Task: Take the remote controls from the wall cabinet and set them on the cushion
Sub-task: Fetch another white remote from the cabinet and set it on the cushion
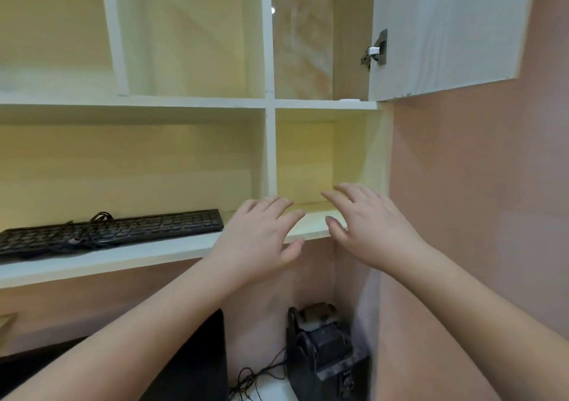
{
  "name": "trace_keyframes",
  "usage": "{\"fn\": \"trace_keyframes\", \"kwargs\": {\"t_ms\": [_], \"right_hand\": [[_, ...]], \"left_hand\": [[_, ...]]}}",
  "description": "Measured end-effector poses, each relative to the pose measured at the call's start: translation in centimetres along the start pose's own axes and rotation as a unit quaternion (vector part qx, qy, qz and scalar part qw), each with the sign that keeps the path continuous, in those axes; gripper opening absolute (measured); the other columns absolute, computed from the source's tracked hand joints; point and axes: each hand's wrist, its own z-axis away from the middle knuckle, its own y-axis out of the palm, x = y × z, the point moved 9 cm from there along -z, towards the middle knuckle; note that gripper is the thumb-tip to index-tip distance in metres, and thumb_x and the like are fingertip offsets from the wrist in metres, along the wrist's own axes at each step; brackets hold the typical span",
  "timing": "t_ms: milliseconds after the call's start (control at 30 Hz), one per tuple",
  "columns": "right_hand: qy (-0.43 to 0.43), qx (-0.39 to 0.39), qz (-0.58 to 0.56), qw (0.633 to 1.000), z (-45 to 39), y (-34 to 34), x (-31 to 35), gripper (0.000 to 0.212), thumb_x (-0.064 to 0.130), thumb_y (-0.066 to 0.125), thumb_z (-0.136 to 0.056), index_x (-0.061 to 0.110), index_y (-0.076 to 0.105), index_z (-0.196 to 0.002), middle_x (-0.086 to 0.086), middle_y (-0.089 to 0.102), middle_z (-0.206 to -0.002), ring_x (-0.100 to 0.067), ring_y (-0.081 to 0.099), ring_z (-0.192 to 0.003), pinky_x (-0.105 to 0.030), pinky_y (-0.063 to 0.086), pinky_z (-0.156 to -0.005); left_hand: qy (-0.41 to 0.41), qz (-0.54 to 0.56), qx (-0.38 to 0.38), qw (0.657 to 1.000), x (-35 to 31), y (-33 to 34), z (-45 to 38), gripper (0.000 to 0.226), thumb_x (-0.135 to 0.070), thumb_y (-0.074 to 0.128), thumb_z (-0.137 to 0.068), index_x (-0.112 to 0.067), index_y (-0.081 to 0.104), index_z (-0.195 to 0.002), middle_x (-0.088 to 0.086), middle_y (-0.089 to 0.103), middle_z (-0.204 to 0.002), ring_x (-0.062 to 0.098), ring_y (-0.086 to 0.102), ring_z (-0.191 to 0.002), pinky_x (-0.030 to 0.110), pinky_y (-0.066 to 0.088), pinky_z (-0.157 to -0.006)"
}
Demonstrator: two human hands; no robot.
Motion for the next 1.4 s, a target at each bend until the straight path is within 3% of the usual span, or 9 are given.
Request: {"fn": "trace_keyframes", "kwargs": {"t_ms": [200,400,667,800,933,1100,1267,1400], "right_hand": [[-0.010,-0.019,-0.001,1.000,-4.6,-1.9,-2.4,0.051,0.040,0.040,-0.096,0.026,0.033,-0.145,-0.001,0.035,-0.150,-0.019,0.029,-0.138,-0.034,0.024,-0.110],[-0.022,-0.068,0.001,0.997,-9.1,-4.4,-5.7,0.050,0.038,0.040,-0.096,0.023,0.037,-0.143,-0.002,0.039,-0.146,-0.021,0.034,-0.134,-0.035,0.029,-0.108],[-0.038,-0.135,-0.011,0.990,-14.7,-7.3,-9.8,0.044,0.033,0.040,-0.097,0.024,0.041,-0.139,0.000,0.045,-0.139,-0.020,0.041,-0.127,-0.035,0.035,-0.102],[-0.028,-0.106,-0.037,0.993,-18.1,-7.4,-10.9,0.042,0.033,0.035,-0.099,0.026,0.039,-0.141,-0.002,0.047,-0.136,-0.023,0.047,-0.121,-0.037,0.040,-0.098],[-0.028,-0.080,-0.049,0.995,-21.3,-7.2,-11.4,0.042,0.030,0.034,-0.100,0.024,0.037,-0.142,-0.005,0.047,-0.136,-0.024,0.048,-0.121,-0.037,0.041,-0.095],[-0.012,-0.030,-0.052,0.998,-25.1,-6.0,-11.8,0.039,0.021,0.033,-0.100,0.021,0.043,-0.137,-0.009,0.053,-0.131,-0.027,0.054,-0.113,-0.035,0.048,-0.086],[0.021,0.043,-0.011,0.999,-27.8,-3.5,-12.5,0.034,0.017,0.041,-0.097,0.012,0.052,-0.129,-0.012,0.059,-0.122,-0.030,0.059,-0.105,-0.038,0.052,-0.085],[0.037,0.072,-0.013,0.997,-29.5,-2.7,-12.8,0.031,0.021,0.046,-0.095,0.010,0.057,-0.122,-0.012,0.062,-0.119,-0.031,0.060,-0.106,-0.035,0.051,-0.085]], "left_hand": [[0.011,0.009,-0.051,0.999,1.3,-2.8,-5.6,0.071,-0.059,0.012,-0.082,-0.030,0.043,-0.140,-0.005,0.046,-0.144,0.014,0.040,-0.133,0.034,0.031,-0.104],[0.006,0.005,-0.097,0.995,1.9,-5.9,-11.9,0.051,-0.049,0.037,-0.095,-0.030,0.042,-0.141,-0.008,0.045,-0.144,0.012,0.037,-0.134,0.033,0.031,-0.106],[-0.016,0.087,-0.142,0.986,3.0,-9.0,-18.5,0.043,-0.043,0.042,-0.095,-0.032,0.049,-0.136,-0.013,0.051,-0.138,0.008,0.043,-0.128,0.032,0.037,-0.105],[-0.058,0.147,-0.122,0.980,4.9,-9.2,-22.3,0.041,-0.043,0.045,-0.095,-0.034,0.049,-0.135,-0.009,0.048,-0.143,0.010,0.043,-0.131,0.026,0.036,-0.097],[-0.101,0.185,-0.094,0.973,6.9,-8.3,-26.1,0.042,-0.044,0.045,-0.094,-0.033,0.050,-0.134,-0.005,0.053,-0.138,0.013,0.056,-0.115,0.028,0.046,-0.086],[-0.146,0.169,-0.046,0.974,9.1,-5.8,-30.7,0.043,-0.038,0.048,-0.094,-0.027,0.050,-0.136,0.003,0.057,-0.135,0.020,0.054,-0.119,0.030,0.044,-0.095],[-0.176,0.115,0.054,0.976,10.7,-2.9,-34.7,0.049,-0.033,0.051,-0.095,-0.021,0.043,-0.142,0.006,0.051,-0.141,0.025,0.053,-0.121,0.031,0.042,-0.096],[-0.183,0.112,0.143,0.966,10.9,-1.5,-36.1,0.049,-0.041,0.047,-0.095,-0.026,0.043,-0.141,0.001,0.048,-0.142,0.024,0.048,-0.124,0.039,0.045,-0.101]]}}
